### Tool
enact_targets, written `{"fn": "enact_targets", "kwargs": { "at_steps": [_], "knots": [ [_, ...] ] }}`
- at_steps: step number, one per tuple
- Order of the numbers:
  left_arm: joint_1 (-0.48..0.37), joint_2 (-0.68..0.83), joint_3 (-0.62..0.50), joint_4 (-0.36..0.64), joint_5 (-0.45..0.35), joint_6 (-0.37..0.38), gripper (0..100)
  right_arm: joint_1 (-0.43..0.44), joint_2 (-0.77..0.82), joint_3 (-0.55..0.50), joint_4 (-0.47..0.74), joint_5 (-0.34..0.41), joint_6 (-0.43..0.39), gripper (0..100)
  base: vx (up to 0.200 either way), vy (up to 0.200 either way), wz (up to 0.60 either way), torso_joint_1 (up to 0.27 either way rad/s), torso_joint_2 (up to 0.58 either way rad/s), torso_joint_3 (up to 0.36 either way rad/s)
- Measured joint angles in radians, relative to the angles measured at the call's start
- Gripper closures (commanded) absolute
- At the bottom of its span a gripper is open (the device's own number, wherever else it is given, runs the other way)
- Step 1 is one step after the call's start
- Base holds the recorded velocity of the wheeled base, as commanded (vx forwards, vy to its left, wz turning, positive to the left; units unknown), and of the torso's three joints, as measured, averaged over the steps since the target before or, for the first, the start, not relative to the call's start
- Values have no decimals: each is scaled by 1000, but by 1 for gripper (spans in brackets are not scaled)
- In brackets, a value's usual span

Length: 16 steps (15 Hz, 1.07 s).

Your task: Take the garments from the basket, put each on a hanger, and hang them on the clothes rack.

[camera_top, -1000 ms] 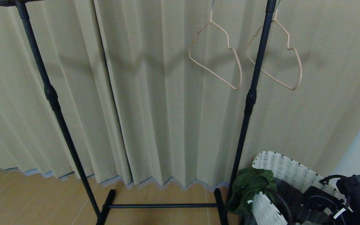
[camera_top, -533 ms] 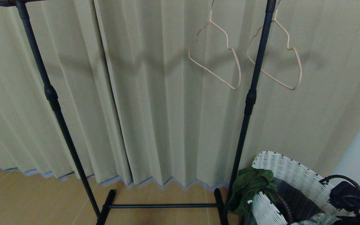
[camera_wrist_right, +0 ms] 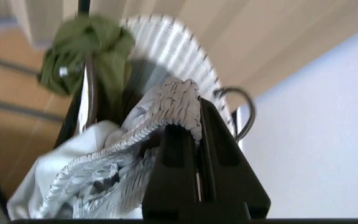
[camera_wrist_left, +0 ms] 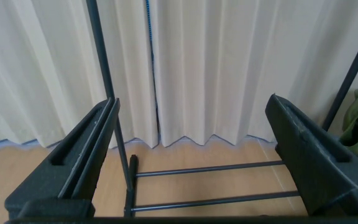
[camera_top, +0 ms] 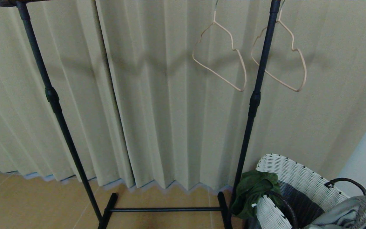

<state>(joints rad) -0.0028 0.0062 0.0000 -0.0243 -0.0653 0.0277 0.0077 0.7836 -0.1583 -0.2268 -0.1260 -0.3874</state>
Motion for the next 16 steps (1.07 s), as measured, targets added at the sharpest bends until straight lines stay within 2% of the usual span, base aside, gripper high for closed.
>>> {"fn": "enact_targets", "kwargs": {
  "at_steps": [7, 14, 16],
  "knots": [
    [0, 0, 0, -1, 1, -1, 0, 0, -65, -4, 1, 10, 0, 100, -200, 0, 0, 4, 3, 0],
    [-1, 0, 0, 0, 1, -1, 0, -1, -72, -6, 0, 10, -2, 100, 0, 0, 0, 0, 0, 0],
    [0, 0, 0, 0, 2, -2, 0, 0, -71, -3, 1, 10, -2, 100, 0, 200, 0, 0, 2, 0]
  ]
}}
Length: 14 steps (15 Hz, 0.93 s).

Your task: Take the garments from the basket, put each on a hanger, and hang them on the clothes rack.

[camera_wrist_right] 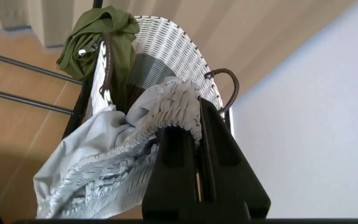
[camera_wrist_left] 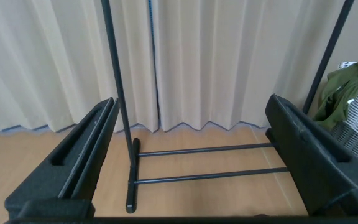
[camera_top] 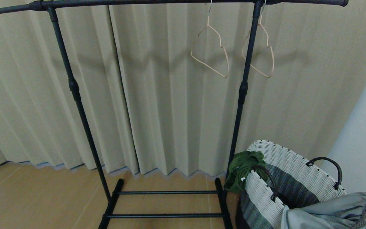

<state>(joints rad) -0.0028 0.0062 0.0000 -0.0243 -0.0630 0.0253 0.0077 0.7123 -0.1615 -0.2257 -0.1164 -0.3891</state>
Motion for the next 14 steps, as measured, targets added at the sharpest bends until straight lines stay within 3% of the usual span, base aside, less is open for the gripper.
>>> {"fn": "enact_targets", "kwargs": {
  "at_steps": [6, 11, 14],
  "knots": [
    [0, 0, 0, 0, 1, 0, 0, 4, 0, 7, 16, 13, 1, 100, 0, 200, 0, 2, 1, 3],
    [0, 0, 0, 1, -2, 24, 0, 5, 8, -8, 19, 43, 0, 100, 0, 0, 0, 0, 0, 0],
    [0, 1, 0, 1, -7, 58, 0, 6, 20, -41, 16, 116, 0, 100, 0, 0, 0, 0, 0, 0]
  ]
}}
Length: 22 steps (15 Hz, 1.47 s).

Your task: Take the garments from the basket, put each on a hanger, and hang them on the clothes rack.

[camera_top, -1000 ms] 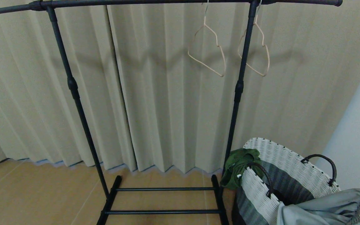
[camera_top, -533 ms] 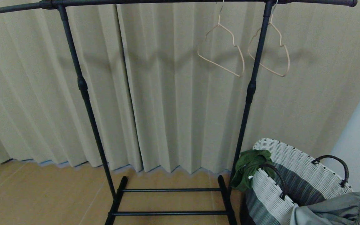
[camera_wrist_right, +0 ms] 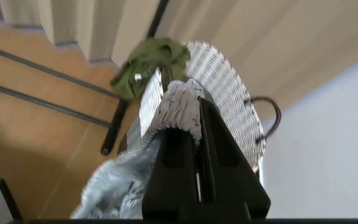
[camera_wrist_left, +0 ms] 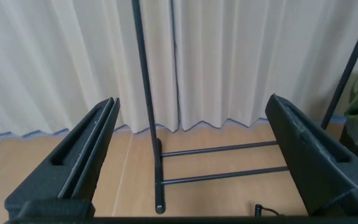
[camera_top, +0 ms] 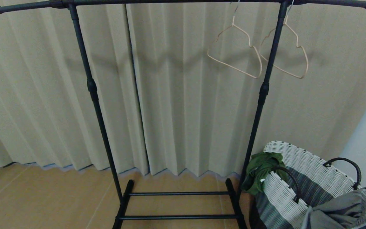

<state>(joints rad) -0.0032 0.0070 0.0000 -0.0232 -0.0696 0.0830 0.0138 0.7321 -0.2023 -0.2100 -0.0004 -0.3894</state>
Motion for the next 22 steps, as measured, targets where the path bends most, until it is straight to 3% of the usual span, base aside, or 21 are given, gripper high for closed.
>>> {"fn": "enact_targets", "kwargs": {
  "at_steps": [6, 11, 17, 22],
  "knots": [
    [0, 0, 0, -1, -2, 5, 0, 15, 29, -47, 1, 30, 0, 100, 0, 0, 0, 0, 0, 0],
    [0, 0, 0, -12, -102, 15, 0, 46, 90, -95, -1, 67, 3, 100, 0, 0, 0, 0, 0, 0],
    [-3, 49, -124, -56, -349, 13, 0, 214, 234, -204, -8, 94, 118, 100, 0, 0, 0, 0, 0, 0],
    [-13, 346, -285, -67, -415, 20, 0, 375, 352, -353, -13, 95, 252, 100, 0, 0, 0, 0, 0, 0]
  ]
}}
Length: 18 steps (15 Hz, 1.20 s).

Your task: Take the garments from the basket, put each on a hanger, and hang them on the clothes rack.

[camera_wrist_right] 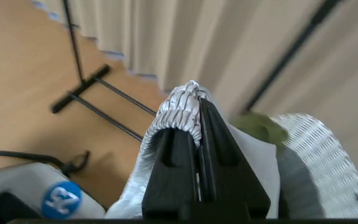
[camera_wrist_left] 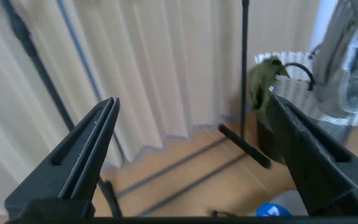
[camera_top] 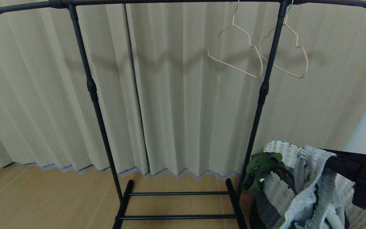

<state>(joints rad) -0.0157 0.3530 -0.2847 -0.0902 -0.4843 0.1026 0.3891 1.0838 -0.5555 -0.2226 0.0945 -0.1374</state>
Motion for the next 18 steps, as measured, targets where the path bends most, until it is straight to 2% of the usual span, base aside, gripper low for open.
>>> {"fn": "enact_targets", "kwargs": {
  "at_steps": [2, 4, 7, 11, 14, 16, 18],
  "knots": [
    [-26, 163, -56, -55, -4, -1, 0, 39, 50, -77, -3, 0, 13, 100, 0, 0, 0, 0, 0, 0],
    [-63, 325, -98, -153, -1, -1, 0, 71, 86, -129, -7, 0, 23, 100, 0, 0, 0, 0, 0, 0],
    [-181, 535, -147, -279, 59, -7, 0, 116, 117, -174, -7, 1, 54, 100, 0, 0, 0, 0, 0, 0],
    [-499, 748, -225, -356, 260, -65, 0, 156, 150, -242, -8, 4, 71, 100, 0, 0, 0, 0, 0, 0],
    [-728, 929, -257, -473, 401, -137, 0, 211, 157, -287, -9, 5, 84, 100, 0, 0, 0, 0, 0, 0],
    [-856, 1041, -276, -527, 447, -186, 0, 248, 159, -314, -9, 5, 109, 100, 0, 0, 0, 0, 0, 0],
    [-946, 1147, -303, -544, 467, -232, 0, 296, 160, -346, -9, 5, 143, 100, 0, 0, 0, 0, 0, 0]
  ]
}}
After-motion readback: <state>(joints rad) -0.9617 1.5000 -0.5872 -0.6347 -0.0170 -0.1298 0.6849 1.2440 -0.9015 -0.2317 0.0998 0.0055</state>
